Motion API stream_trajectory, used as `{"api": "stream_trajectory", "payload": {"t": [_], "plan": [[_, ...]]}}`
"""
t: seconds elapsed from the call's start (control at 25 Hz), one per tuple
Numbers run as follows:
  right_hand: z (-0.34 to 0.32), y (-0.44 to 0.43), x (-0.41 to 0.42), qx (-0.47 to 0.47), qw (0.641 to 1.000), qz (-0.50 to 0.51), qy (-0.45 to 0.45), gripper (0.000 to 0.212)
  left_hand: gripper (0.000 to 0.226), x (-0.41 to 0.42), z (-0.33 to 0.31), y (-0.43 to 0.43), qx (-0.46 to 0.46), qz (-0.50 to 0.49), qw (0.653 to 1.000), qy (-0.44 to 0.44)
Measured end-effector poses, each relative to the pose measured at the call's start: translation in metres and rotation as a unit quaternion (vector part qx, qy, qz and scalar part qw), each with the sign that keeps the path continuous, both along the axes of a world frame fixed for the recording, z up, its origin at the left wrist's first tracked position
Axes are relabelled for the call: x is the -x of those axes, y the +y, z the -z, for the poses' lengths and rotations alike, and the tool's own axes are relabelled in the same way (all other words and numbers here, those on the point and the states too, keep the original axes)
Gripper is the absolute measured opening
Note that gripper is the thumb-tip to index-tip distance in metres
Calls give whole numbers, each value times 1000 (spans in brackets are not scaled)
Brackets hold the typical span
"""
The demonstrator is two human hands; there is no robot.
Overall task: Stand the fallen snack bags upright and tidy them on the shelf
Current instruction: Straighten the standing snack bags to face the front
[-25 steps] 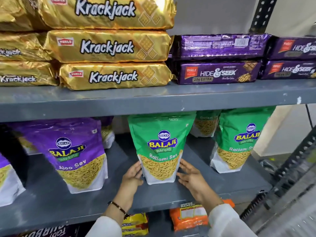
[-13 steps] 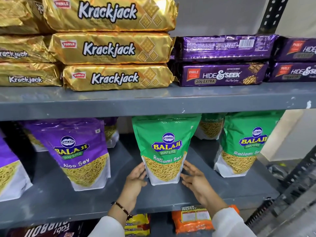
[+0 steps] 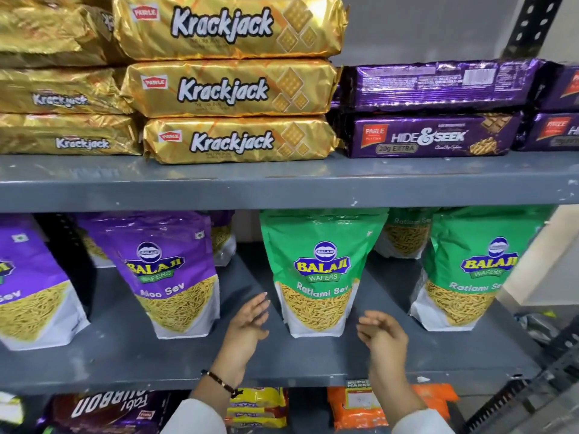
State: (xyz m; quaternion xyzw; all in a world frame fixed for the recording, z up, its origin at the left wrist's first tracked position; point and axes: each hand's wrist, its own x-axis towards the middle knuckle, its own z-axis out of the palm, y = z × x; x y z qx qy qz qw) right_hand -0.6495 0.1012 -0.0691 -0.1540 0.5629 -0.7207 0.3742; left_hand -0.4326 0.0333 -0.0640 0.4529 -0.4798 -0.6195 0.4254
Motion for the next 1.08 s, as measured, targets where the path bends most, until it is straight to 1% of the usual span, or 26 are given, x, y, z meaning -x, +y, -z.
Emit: {"api": "stream_trajectory", "payload": {"t": [0.04,0.08,0.16,0.2,0.28,0.4,0.48,0.56,0.6,0.72,0.88,0.96,1.08], "plan": [[-2,5,-12,20,999,20,-16,34,59,-14,-3,4,20,-5,1000,-3],[-3,9,-28,37,999,17,-26,36,52,-31,-5,7,36,-15,999,-5],[-2,7,-70,66,997,-36,-28,40,35,-82,-13,14,57,-57,997,-19],[-4,3,-90,78,994,-70,-28,41,32,-109,-16,14,55,-77,995,-19],[-10,-16,-127,90,986,-137,-19,38,38,-162,-14,7,42,-127,991,0],[-10,-49,-164,49,979,-197,-22,39,52,-215,-5,-14,21,-181,981,69],[-4,-69,-190,16,974,-227,-16,40,59,-234,-3,-30,16,-148,986,73],[0,-81,-214,-17,971,-238,-16,42,66,-243,0,-44,21,-76,994,69],[0,-86,-226,-29,970,-239,-17,43,74,-245,1,-51,18,-44,996,74],[-5,-93,-242,-50,969,-243,-16,34,89,-241,3,-66,11,-1,996,87],[0,-92,-242,-82,960,-265,28,19,91,-232,6,-71,1,9,997,77],[3,-91,-238,-86,959,-265,44,22,89,-230,4,-70,-1,15,998,61],[2,-87,-235,-84,962,-256,46,18,83,-230,7,-70,-12,25,998,50]]}}
